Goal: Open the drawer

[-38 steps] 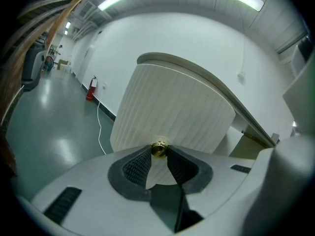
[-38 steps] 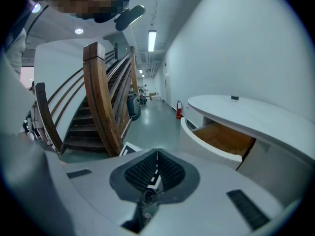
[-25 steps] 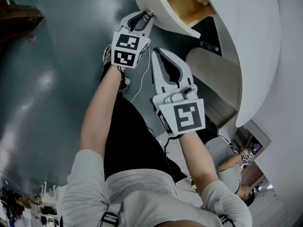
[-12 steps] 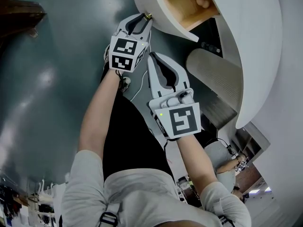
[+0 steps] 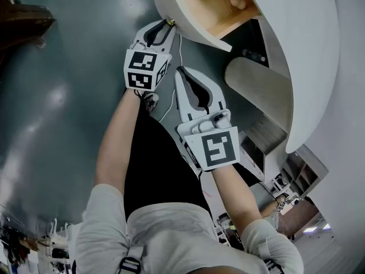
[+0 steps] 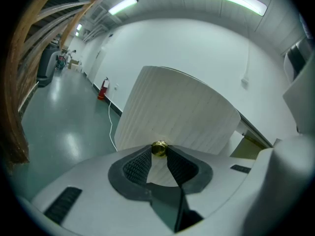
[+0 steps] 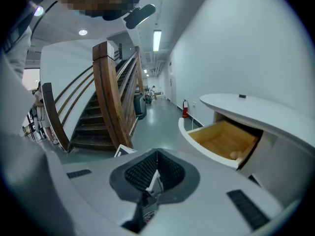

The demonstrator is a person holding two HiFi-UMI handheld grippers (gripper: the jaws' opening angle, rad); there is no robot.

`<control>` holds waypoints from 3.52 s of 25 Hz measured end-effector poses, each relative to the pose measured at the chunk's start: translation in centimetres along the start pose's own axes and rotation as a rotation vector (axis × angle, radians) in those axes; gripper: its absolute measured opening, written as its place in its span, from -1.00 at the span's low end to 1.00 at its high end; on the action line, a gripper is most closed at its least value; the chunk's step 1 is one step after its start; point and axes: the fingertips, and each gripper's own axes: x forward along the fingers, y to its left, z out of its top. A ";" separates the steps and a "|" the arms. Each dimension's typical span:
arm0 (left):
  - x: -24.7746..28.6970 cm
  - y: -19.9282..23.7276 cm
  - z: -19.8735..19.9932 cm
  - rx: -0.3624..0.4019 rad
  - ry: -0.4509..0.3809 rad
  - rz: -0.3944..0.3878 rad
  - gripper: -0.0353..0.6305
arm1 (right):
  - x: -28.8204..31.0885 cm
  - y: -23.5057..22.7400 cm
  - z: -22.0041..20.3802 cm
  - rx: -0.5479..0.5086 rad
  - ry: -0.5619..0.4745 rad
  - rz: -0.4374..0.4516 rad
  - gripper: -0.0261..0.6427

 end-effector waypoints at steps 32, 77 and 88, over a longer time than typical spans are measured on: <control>-5.8 -1.8 1.1 0.164 0.119 0.122 -0.83 | -3.6 -2.5 0.1 0.108 -0.040 -0.123 -0.88; -23.5 -29.9 22.9 0.381 -0.070 -0.046 -0.88 | -26.2 -5.4 15.9 0.150 -0.379 -0.271 -0.88; -26.4 -35.5 24.7 0.412 -0.104 -0.087 -0.88 | -32.3 -4.9 17.9 0.034 -0.391 -0.304 -0.88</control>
